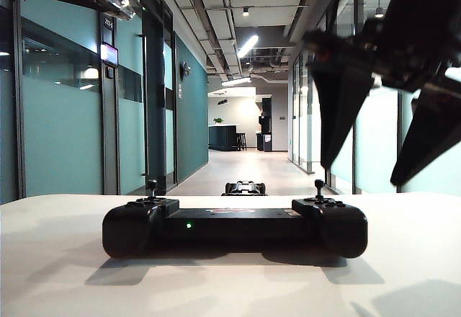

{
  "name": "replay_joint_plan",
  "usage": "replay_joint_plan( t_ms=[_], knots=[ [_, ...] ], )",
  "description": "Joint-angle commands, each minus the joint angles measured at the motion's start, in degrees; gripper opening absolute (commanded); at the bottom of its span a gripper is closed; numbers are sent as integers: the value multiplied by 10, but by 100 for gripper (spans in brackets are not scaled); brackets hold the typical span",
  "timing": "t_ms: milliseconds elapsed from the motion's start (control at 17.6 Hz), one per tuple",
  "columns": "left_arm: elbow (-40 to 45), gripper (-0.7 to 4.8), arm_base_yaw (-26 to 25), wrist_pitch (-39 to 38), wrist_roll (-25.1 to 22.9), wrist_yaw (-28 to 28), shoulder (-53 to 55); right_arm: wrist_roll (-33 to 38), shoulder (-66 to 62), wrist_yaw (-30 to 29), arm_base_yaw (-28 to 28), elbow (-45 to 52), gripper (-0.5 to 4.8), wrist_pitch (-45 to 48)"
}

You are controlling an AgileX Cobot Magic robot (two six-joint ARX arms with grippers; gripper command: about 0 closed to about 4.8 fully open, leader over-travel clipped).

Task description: Push the left joystick on the remote control sitting on the white table forward to make the robot dog walk in a straight line until it approaches the door.

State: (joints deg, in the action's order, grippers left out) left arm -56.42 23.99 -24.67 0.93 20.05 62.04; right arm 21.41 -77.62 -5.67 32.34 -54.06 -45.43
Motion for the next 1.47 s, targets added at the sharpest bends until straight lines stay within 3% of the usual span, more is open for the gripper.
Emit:
replay_joint_plan(
  t_ms=[57,1133,1473],
  knots=[
    [-3,-5,1,7,-3,6,-1,3,-21,-3,0,-5,396,15],
    [-3,-5,1,7,-3,8,4,2,-96,-4,9,-4,396,85],
    [-3,-5,1,7,-3,8,4,3,-96,46,32,-4,395,92]
  ],
)
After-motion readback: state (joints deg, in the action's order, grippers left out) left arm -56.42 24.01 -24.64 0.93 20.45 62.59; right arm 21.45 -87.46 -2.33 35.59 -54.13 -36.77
